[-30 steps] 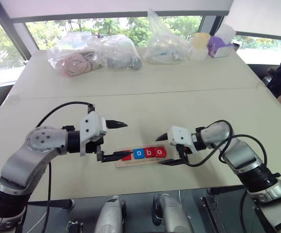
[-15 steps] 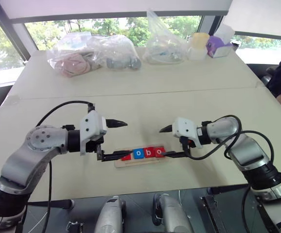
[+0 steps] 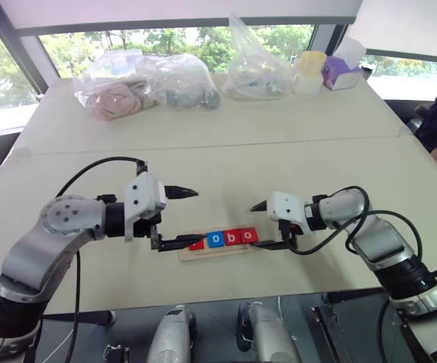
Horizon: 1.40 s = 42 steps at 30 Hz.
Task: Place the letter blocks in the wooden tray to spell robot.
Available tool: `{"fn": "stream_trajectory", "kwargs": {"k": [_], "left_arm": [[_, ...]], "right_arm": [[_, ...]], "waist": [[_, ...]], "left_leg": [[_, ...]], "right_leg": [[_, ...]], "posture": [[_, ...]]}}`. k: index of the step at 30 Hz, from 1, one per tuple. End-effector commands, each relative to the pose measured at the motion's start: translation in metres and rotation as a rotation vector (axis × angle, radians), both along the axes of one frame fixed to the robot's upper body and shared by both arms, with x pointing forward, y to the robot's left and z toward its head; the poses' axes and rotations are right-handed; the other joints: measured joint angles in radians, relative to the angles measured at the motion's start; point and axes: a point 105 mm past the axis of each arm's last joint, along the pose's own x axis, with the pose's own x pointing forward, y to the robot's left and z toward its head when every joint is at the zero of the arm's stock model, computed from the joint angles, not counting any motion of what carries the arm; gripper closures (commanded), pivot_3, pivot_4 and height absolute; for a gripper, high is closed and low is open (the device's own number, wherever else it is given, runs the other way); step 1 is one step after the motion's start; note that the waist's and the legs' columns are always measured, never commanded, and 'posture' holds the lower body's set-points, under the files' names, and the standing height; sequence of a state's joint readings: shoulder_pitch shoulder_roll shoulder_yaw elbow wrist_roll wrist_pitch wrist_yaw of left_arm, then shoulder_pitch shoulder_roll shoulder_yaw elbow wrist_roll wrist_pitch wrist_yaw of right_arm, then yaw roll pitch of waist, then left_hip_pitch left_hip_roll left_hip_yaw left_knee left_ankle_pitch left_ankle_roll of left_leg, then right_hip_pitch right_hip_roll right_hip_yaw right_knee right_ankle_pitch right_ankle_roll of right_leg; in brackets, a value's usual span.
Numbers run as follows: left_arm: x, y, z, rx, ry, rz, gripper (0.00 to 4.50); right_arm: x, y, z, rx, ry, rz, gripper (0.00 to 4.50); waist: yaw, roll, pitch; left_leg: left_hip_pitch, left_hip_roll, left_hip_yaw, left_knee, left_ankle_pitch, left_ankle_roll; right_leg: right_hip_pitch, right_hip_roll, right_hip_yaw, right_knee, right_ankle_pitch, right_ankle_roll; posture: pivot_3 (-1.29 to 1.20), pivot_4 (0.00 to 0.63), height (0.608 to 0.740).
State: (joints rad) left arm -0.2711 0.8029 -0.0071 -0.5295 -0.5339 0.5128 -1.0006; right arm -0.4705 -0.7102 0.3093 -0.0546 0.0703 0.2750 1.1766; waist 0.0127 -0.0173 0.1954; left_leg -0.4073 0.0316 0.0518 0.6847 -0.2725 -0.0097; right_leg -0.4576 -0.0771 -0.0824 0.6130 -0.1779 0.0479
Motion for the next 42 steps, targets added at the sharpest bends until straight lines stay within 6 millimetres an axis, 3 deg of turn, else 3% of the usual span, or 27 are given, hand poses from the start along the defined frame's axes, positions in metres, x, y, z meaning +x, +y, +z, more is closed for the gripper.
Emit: {"fn": "stream_trajectory", "kwargs": {"k": [1, 9, 12, 25, 42], "left_arm": [[-0.001, -0.002, 0.008, -0.008, -0.040, -0.014, 0.00], [-0.002, -0.002, 0.008, -0.008, -0.038, -0.014, 0.00], [-0.001, -0.003, 0.008, -0.009, -0.037, -0.015, 0.00], [-0.002, -0.002, 0.008, -0.004, -0.037, -0.021, 0.00], [-0.003, -0.001, 0.007, -0.006, -0.033, -0.018, 0.00]], "right_arm": [[0.004, 0.005, 0.008, 0.014, -0.047, 0.014, 0.11], [-0.011, 0.002, 0.029, 0.044, 0.012, 0.045, 0.11], [-0.004, -0.007, 0.038, 0.038, -0.036, 0.007, 0.11], [0.011, -0.012, 0.019, 0.010, -0.089, -0.035, 0.11], [0.011, 0.001, 0.017, 0.034, -0.092, -0.005, 0.11]], "waist": [[0.000, 0.000, 0.000], [0.001, 0.000, 0.000], [0.001, 0.000, 0.000], [0.000, 0.000, 0.000], [0.000, 0.000, 0.000]], "left_leg": [[0.000, 0.000, 0.000, 0.000, 0.000, 0.000], [0.000, 0.000, 0.000, 0.000, 0.000, 0.000], [0.000, 0.000, 0.000, 0.000, 0.000, 0.000], [0.000, 0.000, 0.000, 0.000, 0.000, 0.000], [0.000, 0.000, 0.000, 0.000, 0.000, 0.000]], "right_leg": [[0.000, 0.000, 0.000, 0.000, 0.000, 0.000], [0.000, 0.000, 0.000, 0.000, 0.000, 0.000], [0.000, 0.000, 0.000, 0.000, 0.000, 0.000], [0.000, 0.000, 0.000, 0.000, 0.000, 0.000], [0.000, 0.000, 0.000, 0.000, 0.000, 0.000]], "posture": [[0.00, 0.150, 0.740], [0.00, 0.150, 0.740], [0.00, 0.150, 0.740], [0.00, 0.150, 0.740], [0.00, 0.150, 0.740]]}}
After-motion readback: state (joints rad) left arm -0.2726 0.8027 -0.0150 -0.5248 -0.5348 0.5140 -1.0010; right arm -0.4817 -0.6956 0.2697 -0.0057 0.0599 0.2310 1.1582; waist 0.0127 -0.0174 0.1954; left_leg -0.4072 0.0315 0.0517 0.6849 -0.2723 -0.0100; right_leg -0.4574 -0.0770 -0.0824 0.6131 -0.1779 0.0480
